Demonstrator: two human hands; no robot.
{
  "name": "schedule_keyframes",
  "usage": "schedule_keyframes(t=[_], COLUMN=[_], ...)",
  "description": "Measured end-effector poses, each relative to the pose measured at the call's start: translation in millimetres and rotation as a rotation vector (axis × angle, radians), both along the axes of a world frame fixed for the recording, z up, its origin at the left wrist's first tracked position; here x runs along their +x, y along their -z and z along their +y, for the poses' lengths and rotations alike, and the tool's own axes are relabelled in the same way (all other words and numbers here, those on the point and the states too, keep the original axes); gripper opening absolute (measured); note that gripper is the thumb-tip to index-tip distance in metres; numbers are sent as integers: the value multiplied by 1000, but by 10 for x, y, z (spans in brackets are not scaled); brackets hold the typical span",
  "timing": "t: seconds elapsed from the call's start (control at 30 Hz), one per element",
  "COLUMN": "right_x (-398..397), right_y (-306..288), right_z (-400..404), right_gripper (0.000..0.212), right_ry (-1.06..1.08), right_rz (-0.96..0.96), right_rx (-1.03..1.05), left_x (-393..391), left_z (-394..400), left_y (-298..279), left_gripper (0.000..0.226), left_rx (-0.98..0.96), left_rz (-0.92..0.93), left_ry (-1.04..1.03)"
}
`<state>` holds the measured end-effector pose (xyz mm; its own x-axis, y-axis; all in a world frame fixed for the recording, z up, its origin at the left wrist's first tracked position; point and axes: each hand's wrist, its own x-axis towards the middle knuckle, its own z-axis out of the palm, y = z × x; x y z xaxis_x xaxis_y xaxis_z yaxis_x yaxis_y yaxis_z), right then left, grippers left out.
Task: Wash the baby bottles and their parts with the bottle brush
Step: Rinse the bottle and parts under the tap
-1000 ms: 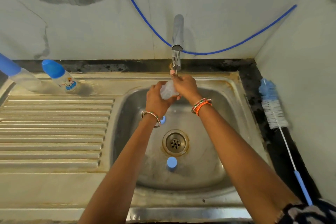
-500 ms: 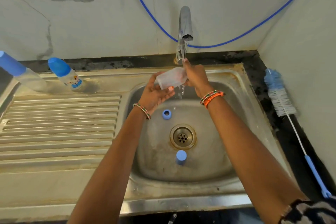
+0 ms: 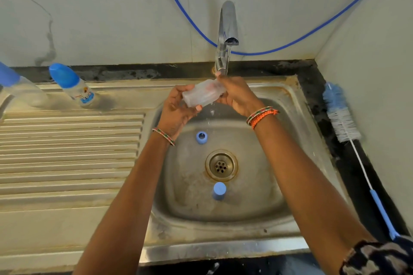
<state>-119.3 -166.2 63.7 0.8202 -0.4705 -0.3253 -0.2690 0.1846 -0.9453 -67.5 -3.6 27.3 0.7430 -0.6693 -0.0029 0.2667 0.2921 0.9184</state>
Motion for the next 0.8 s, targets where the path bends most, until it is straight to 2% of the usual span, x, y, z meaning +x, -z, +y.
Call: schedule_keyframes(t=[0.07,0.2,0.23,0.33,0.37,0.43,0.47,0.5,0.57,0.63,0.67,0.73,0.8], right_x=[-55,-107,-107,-102,-85,-71,-73,-71,-69,-95,-110,-123,-121], right_y=[10,74,81,85,96,102,96,83,41,36,35,64,42], right_z=[20,32,22,16,18,23,21,17,22,20,32,51,92], right_gripper=[19,23,23,20,25,50,57,58,46,33,30,30,32], right_ry=[-133,-193,-187,-63,-5,74,86,85,35,-57,-111,-156,-121], right_rz=[-27,-130,-135,-80,-41,20,27,21,-39,-92,-108,-131,-138], right_rx=[52,84,78,-18,-103,-275,-304,-298,-164,-12,32,50,4], left_x=[30,50,55,23,7,-21,-34,-35,-23,8,6,-4,20], left_z=[31,10,-7,-73,-98,-130,-137,-135,-109,-90,-88,-83,-68], left_y=[24,-61,-64,-75,-69,-55,-56,-46,-38,-14,-34,-113,-134], left_gripper=[56,29,24,13,16,29,35,42,49,45,40,27,21], left_rx=[-16,72,125,166,162,158,152,150,131,79,53,82,138], left_rz=[-10,355,367,250,176,-12,-90,-147,-189,-79,46,280,333], left_ry=[-22,69,64,-36,-54,-40,-26,-17,-30,-50,-51,-21,-30])
